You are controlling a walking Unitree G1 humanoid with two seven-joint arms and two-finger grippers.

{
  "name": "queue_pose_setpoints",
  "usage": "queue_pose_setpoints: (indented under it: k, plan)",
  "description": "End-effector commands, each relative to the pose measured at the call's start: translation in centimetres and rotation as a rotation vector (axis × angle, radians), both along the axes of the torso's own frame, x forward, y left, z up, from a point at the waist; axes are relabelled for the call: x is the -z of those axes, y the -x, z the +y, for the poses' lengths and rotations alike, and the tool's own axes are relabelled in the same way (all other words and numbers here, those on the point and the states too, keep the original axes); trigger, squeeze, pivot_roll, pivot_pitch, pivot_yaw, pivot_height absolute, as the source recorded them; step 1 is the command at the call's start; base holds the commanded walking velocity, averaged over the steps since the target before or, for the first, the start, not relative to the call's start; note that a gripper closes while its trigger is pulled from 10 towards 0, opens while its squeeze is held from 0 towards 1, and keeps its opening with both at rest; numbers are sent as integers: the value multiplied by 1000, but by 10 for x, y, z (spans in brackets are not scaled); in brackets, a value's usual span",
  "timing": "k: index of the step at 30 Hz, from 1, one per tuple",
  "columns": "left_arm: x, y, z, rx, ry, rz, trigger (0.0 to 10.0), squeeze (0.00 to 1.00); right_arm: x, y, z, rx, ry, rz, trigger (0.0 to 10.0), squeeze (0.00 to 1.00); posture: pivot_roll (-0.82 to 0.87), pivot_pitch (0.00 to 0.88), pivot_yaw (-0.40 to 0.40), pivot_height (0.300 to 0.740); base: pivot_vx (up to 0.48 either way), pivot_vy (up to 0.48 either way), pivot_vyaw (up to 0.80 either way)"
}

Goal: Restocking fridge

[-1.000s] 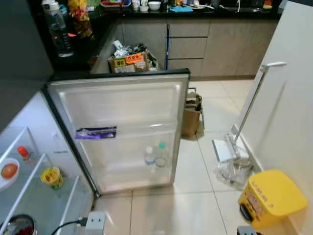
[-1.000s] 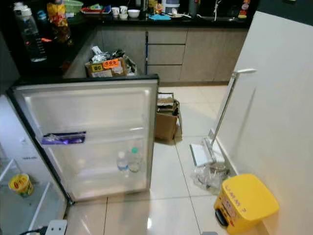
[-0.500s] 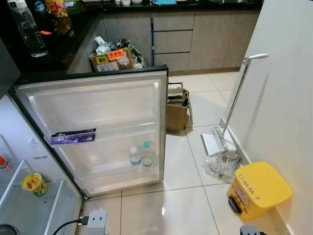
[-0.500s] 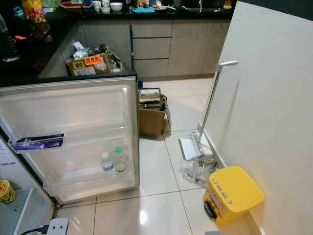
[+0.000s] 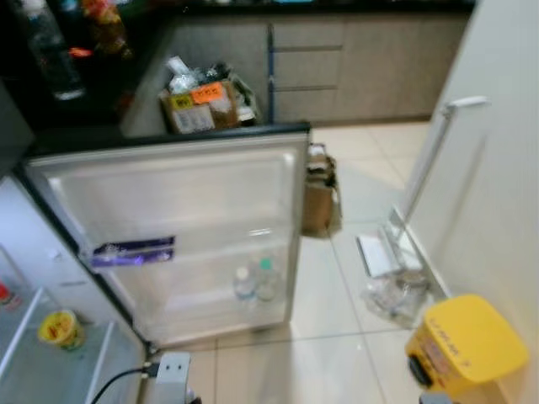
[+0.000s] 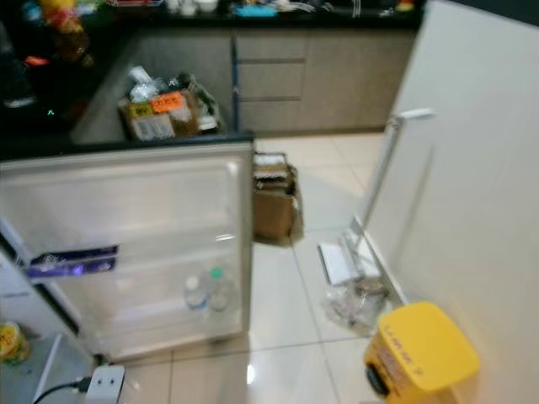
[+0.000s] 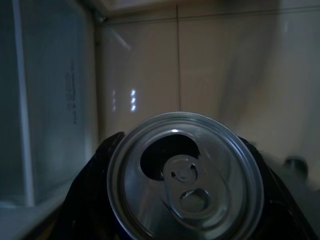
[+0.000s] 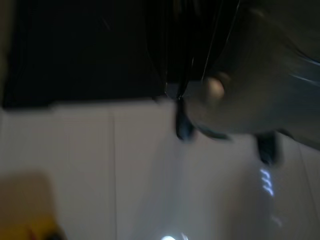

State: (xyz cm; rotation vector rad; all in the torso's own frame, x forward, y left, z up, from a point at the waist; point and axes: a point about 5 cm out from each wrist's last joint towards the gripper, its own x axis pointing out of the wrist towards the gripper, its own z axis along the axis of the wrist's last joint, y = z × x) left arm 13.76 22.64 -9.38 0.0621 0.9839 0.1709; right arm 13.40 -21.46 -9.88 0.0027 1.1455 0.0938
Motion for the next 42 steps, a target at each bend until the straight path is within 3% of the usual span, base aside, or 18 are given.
queue_pose_setpoints:
  k: [1, 13, 19, 23, 28, 31, 33, 34, 35, 36, 37, 42]
  plan:
    - [-2, -7, -6, 14, 13, -19, 10000, 0, 2, 12, -11, 10, 27, 31, 10000, 0, -95, 0, -6, 740, 382, 0, 0]
    - [-2, -10, -6, 36, 16, -31, 10000, 0, 1, 10, -11, 3, 27, 27, 10000, 0, -93, 0, -7, 740, 149, -80, 0]
    - [-7, -17, 0, -26, 15, -82, 10000, 0, 1, 10, -10, 1, 26, 27, 10000, 0, -93, 0, -7, 740, 0, -351, 0]
    - [-21, -30, 26, -167, -45, -169, 10000, 0, 1, 10, -11, -11, 21, 22, 10000, 0, -92, 0, -7, 740, 0, 0, 0]
    - [-31, -32, 51, -294, -100, -218, 10000, 0, -1, 5, -10, -26, -8, -5, 10000, 0, -92, 0, -7, 740, 0, 0, 0]
    - [-48, -35, 83, -516, -105, -338, 10000, 0, -7, -8, -5, -78, -111, -55, 10000, 0, -92, 0, 0, 740, 0, 0, 0]
    - [-48, -35, 83, -516, -105, -338, 10000, 0, -7, -8, -5, -78, -111, -55, 10000, 0, -92, 0, 0, 740, 0, 0, 0]
    - [-59, -37, 99, -627, -77, -436, 10000, 0, -11, -15, -2, -123, -178, -75, 10000, 0, -92, 0, 0, 740, 0, 0, 0]
    - [-59, -37, 99, -627, -77, -436, 10000, 0, -11, -15, -2, -123, -178, -75, 10000, 0, -92, 0, 0, 740, 0, 0, 0]
    - [-70, -36, 116, -748, -35, -540, 10000, 0, -15, -21, -3, -158, -213, -90, 10000, 0, -95, 0, 1, 740, 0, 0, 0]
    - [-74, -35, 124, -801, -11, -577, 10000, 0, -17, -24, -4, -166, -219, -95, 10000, 0, -92, 0, -1, 740, 0, 0, 0]
    - [-78, -36, 130, -818, 63, -636, 10000, 0, -19, -27, -8, -177, -219, -97, 10000, 0, -92, 0, -1, 740, 0, 0, 0]
